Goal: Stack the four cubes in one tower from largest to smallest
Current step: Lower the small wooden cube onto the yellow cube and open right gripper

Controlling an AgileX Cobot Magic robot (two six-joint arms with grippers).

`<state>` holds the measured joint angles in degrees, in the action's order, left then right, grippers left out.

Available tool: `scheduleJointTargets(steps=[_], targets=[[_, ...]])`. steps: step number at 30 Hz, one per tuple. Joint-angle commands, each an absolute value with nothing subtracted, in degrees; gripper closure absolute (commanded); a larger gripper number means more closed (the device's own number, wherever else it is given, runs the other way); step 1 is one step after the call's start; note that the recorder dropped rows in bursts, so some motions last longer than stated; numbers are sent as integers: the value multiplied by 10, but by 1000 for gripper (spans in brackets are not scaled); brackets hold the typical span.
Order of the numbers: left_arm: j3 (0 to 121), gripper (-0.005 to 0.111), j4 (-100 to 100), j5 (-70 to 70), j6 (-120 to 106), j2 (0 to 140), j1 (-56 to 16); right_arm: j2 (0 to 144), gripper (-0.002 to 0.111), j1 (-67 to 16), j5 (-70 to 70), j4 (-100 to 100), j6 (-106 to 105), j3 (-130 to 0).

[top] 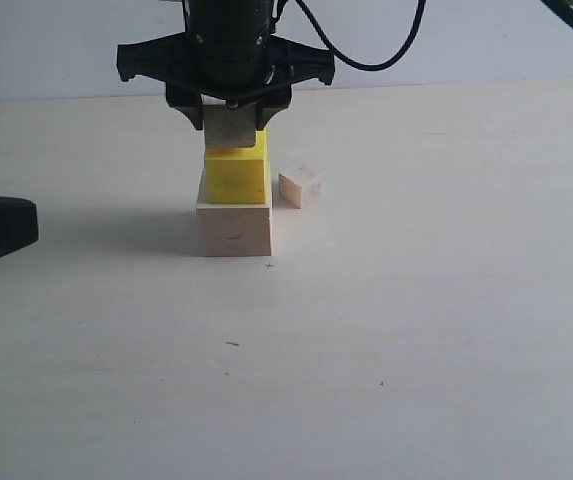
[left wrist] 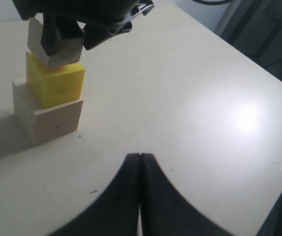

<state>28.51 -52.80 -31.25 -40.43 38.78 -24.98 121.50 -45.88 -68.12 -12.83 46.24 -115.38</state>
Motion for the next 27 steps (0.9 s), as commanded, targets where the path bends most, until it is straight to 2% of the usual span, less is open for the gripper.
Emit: scheduleJointTargets(steps=[1,27], targets=[[282,107,-528,-308,-400,386,-253,1216,108,-459,-678,-130,466,-1159],[282,107,-524,-306,-400,386,-253,1227,108,-459,-677,-133,480,-1159]])
